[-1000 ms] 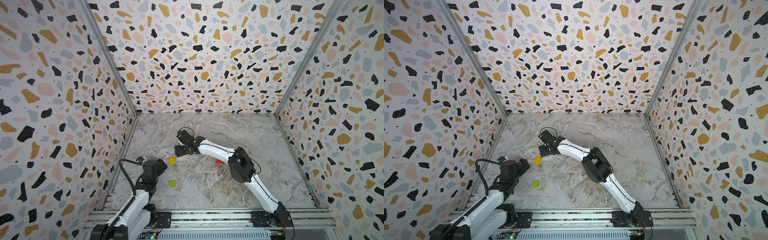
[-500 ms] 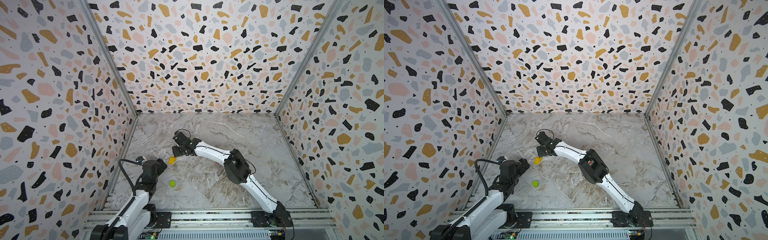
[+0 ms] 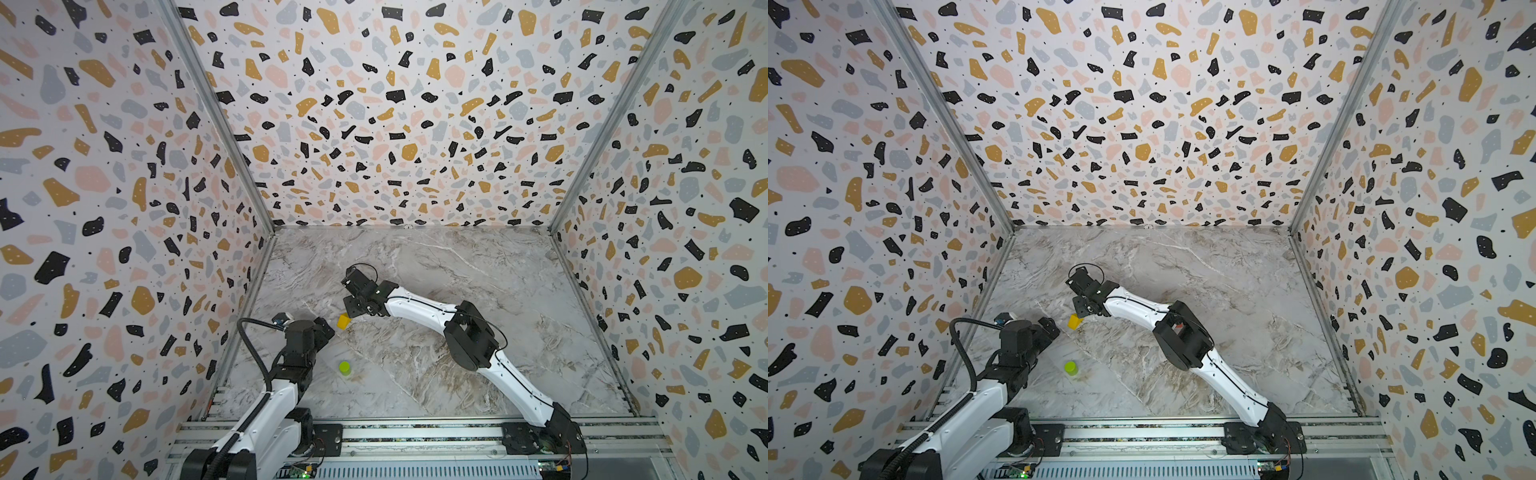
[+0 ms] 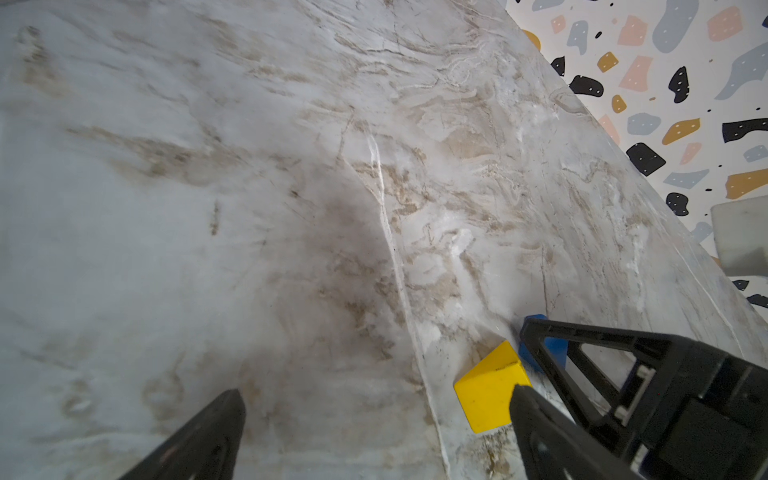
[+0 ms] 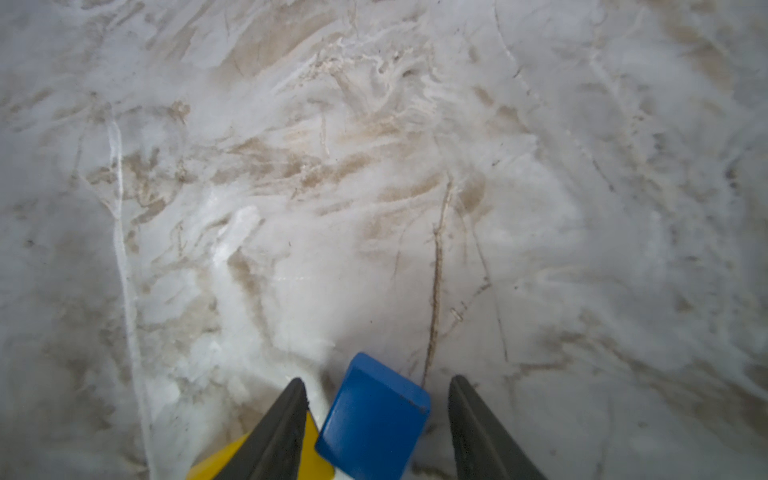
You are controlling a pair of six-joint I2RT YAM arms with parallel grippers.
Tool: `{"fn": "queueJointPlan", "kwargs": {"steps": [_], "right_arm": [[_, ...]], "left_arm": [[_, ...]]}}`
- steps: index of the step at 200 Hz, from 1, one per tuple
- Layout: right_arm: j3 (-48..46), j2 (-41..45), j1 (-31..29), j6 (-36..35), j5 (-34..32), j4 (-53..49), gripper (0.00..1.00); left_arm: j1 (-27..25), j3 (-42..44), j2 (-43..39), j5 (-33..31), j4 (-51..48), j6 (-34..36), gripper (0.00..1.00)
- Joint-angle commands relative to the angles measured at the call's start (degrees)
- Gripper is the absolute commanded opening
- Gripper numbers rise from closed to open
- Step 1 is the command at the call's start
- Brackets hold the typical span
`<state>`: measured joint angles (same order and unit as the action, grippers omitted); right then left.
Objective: Build the wood block tower
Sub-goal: 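Lower the right gripper over the small blue cube beside the yellow block, then close the right gripper on the small blue cube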
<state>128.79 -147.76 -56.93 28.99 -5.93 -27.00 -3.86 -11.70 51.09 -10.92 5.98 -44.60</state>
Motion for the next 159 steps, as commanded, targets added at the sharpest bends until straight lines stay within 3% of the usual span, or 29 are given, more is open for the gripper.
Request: {"fn": "queueJointPlan", "kwargs": {"steps": [1, 63, 159], "right_arm": [[-2.99, 3.16, -0.29, -1.11, -2.36, -3.09, 0.55], [-6.49, 6.10, -0.07, -2.14, -4.69, -3.21, 0.43], [-5.86, 8.58, 0.96, -4.46, -3.09, -3.39, 0.25]], "left_arm": [[0.34, 0.10, 0.49, 0.56, 2.47, 0.47, 1.00], [0.34, 0.12, 0.26, 0.66, 2.64, 0.48, 1.00], [0.34, 0.03, 0.99, 1.83, 3.46, 0.87, 1.00]]}}
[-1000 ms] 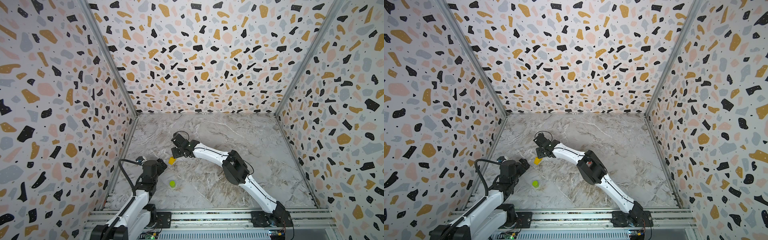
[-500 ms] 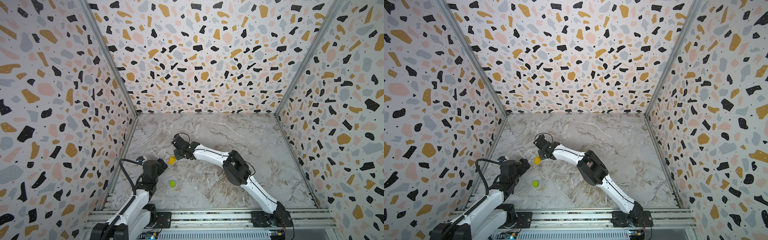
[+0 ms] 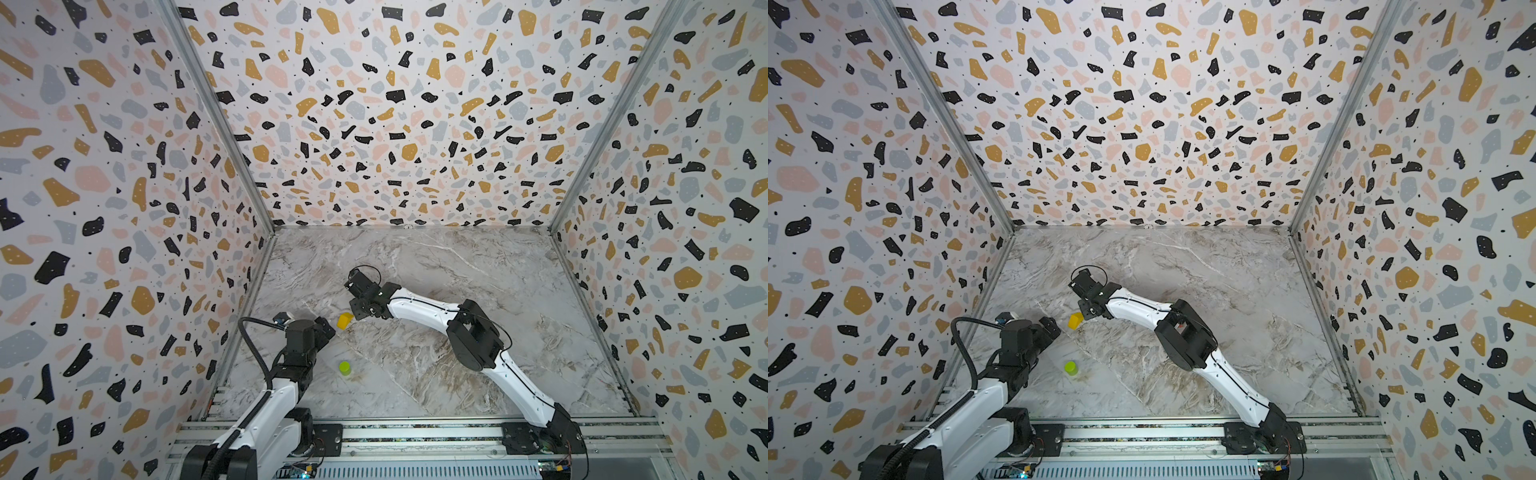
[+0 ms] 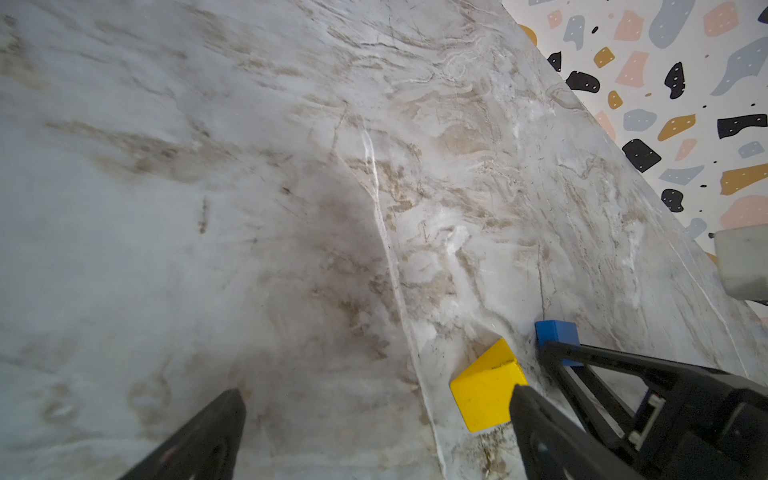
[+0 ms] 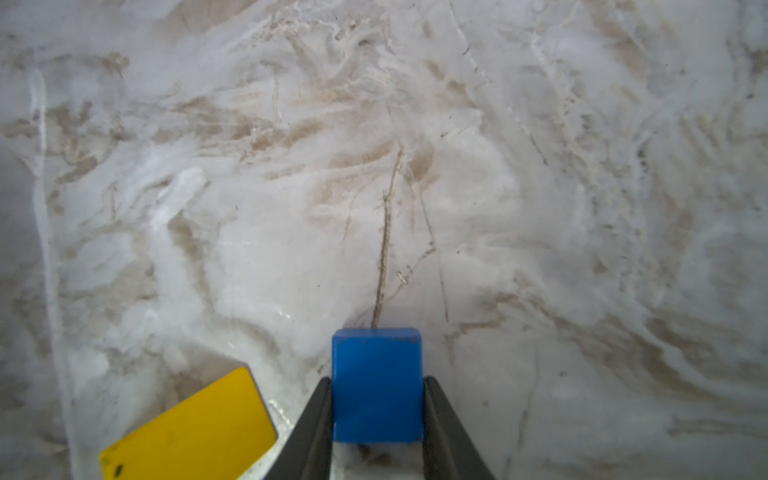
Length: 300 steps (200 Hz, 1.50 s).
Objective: Build the wood block tower
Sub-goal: 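Close the right gripper on the small blue cube, then lift the blue cube and carry it over the stack with the right gripper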
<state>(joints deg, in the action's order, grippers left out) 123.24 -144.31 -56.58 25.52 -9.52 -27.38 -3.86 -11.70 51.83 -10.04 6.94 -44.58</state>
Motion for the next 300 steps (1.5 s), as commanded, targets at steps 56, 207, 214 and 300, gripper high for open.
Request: {"fn": "queueJointPlan", "kwargs": {"steps": [56, 207, 214, 300], "right_arm": [[6.09, 7.74, 3.20, -1.85, 1.11, -10.94, 0.24], [-18.63, 39.03, 10.25, 11.08, -8.97, -22.93, 0.23], [-20.12, 40.15, 10.26, 12.03, -9.23, -23.24, 0.23], [-37.88, 49.80, 10.43, 21.74, -8.40, -19.89, 0.17]], "left_arm": [[0.34, -0.62, 1.58, 7.68, 4.80, 4.67, 1.00], [-11.54, -8.78, 3.18, 4.29, 0.94, 4.25, 1.00], [-11.67, -8.71, 3.53, 4.65, 1.16, 4.21, 1.00], [-15.21, -6.75, 5.68, 6.88, 4.66, 3.70, 1.00]]}}
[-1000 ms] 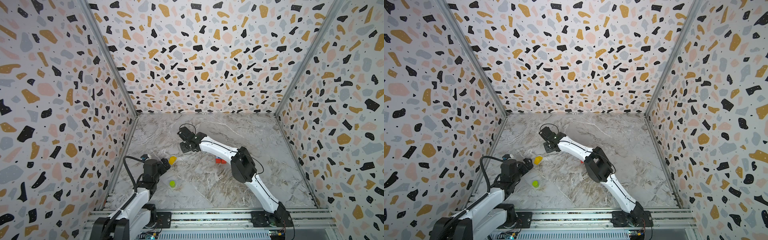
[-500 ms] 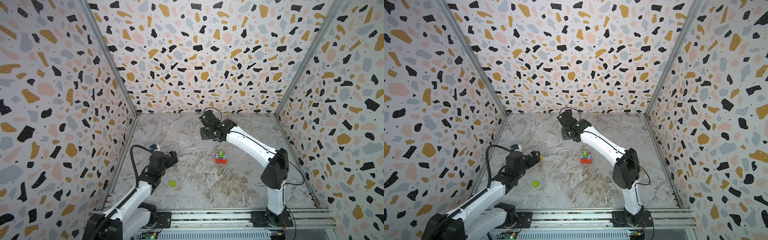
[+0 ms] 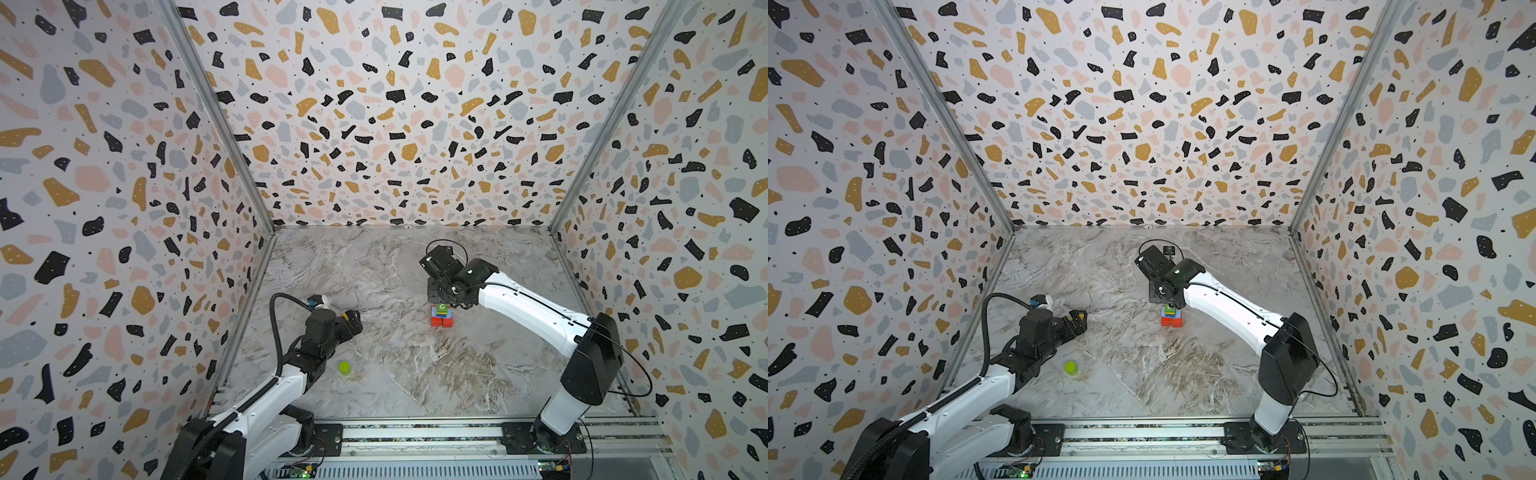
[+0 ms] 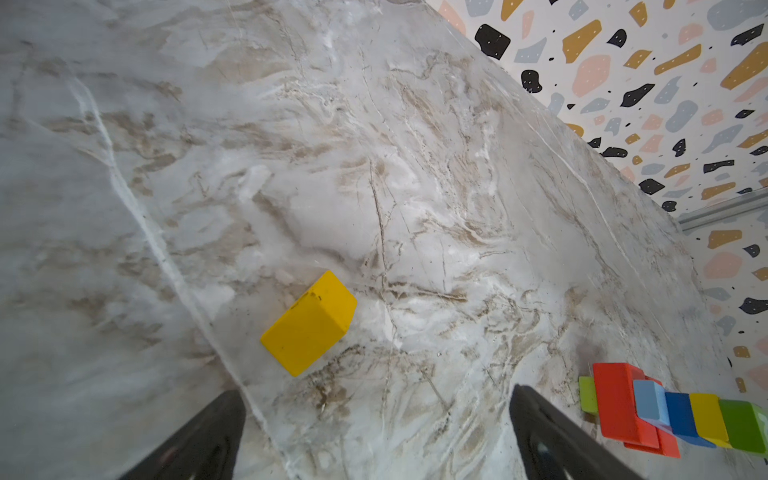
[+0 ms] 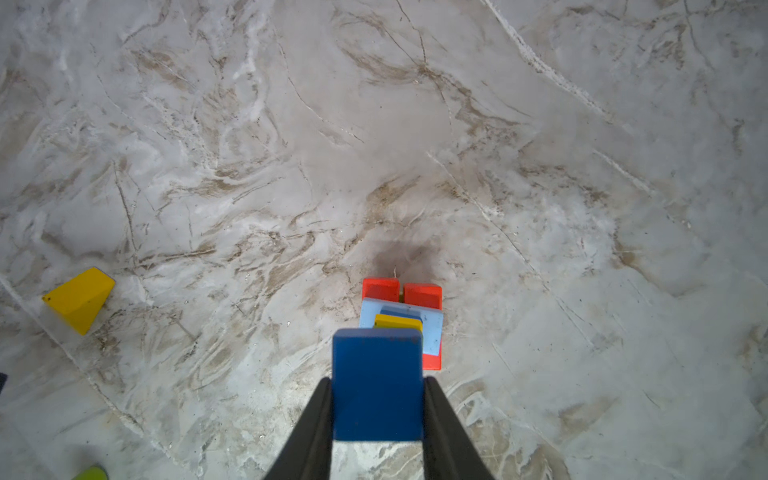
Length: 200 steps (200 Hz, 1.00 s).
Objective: Build the wood block tower
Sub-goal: 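Lift the blue cube and carry it over the stack with the right gripper, then lower the blue cube toward the green '2' block with the right gripper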
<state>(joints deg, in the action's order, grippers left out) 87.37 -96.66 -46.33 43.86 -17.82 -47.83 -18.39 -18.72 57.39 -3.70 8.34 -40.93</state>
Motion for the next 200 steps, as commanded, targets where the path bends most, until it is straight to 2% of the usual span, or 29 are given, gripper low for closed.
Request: {"fn": "queueJointPlan", "kwargs": {"steps": [1, 43, 200], "right_arm": [[-2.15, 2.17, 0.18, 3.41, -0.06, 0.56, 0.17], [-6.90, 3.35, 0.36, 4.08, 1.00, 3.53, 0.17], [-7.54, 1.73, 0.80, 2.23, 1.51, 4.66, 0.18]], "left_arm": [[-0.72, 0.26, 0.16, 0.54, 3.26, 0.06, 1.00], [-1.27, 0.35, 0.62, 0.45, 3.09, 0.41, 1.00], [-1.56, -0.09, 0.97, -0.15, 2.47, 0.67, 1.00]]}}
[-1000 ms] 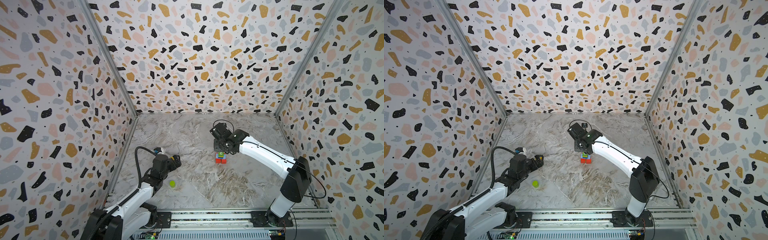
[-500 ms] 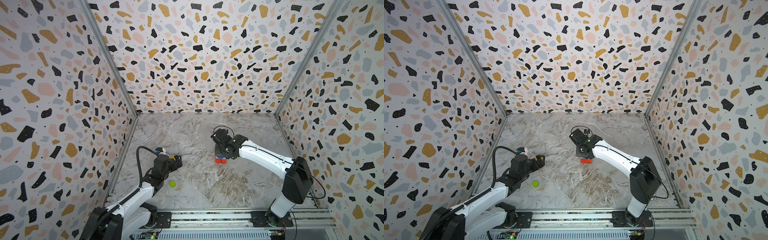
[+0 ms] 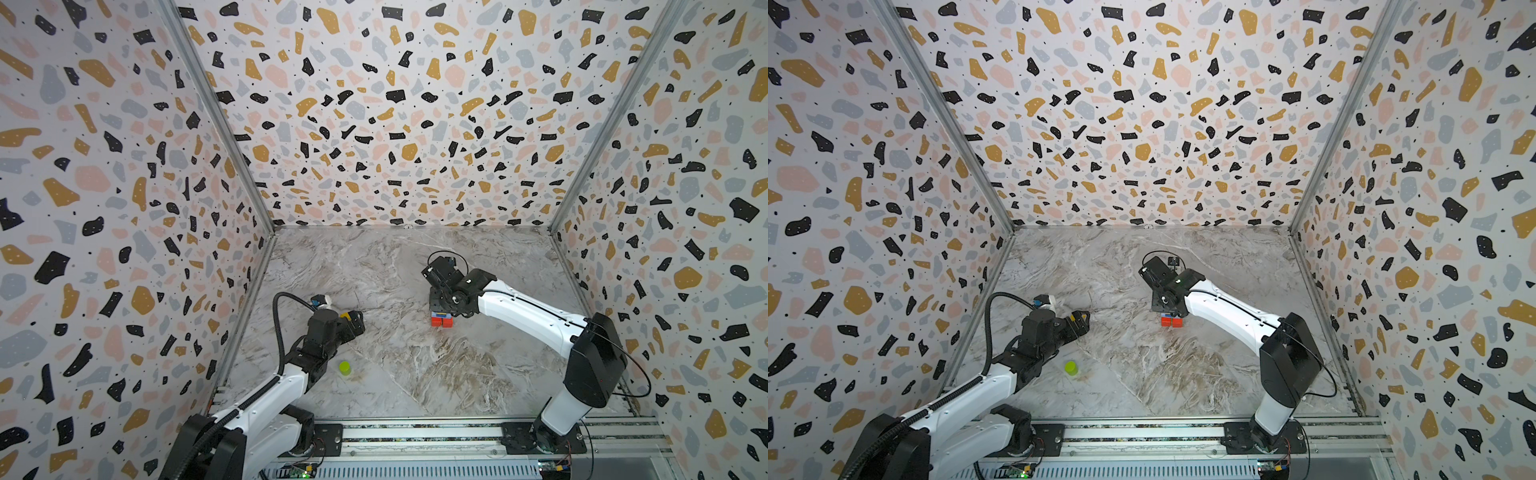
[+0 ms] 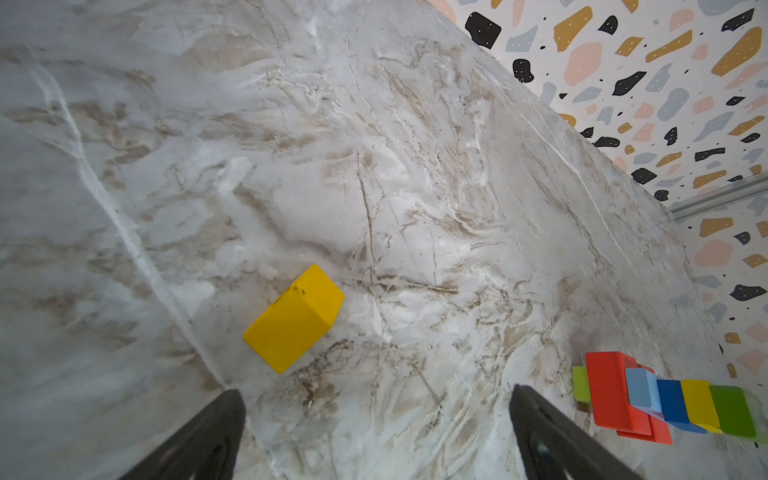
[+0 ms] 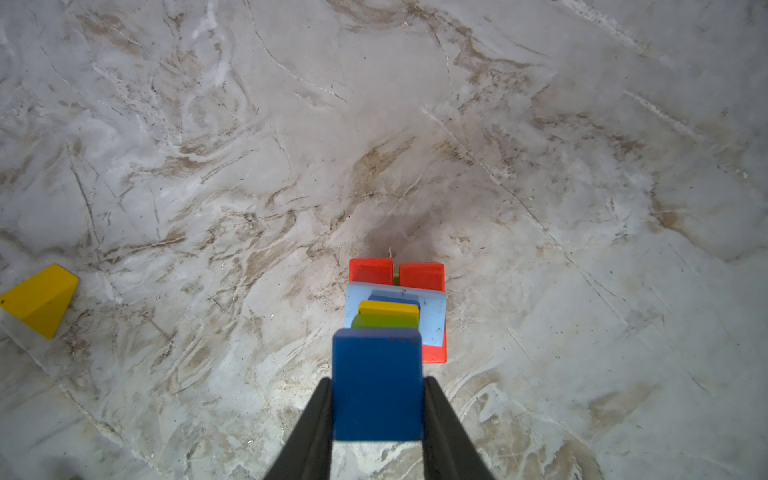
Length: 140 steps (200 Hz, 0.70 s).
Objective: Build the wood block tower
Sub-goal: 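Lower the blue cube toward the green '2' block with the right gripper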
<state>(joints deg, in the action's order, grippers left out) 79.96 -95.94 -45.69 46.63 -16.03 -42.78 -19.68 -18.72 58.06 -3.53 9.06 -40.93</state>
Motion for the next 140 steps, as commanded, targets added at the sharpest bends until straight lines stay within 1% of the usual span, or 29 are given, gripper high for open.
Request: {"fn": "queueJointPlan", "kwargs": {"steps": [1, 140], "right_arm": [[-0.15, 1.01, 0.16, -0.56, -0.30, -0.42, 0.18], [-1.05, -0.63, 0.16, -0.94, 0.29, 0.42, 0.19]], "left_arm": [[-0.23, -0.09, 0.30, -0.33, 1.75, 0.67, 1.00], [-0.27, 0.05, 0.49, -0.51, 1.55, 0.88, 1.00]]}}
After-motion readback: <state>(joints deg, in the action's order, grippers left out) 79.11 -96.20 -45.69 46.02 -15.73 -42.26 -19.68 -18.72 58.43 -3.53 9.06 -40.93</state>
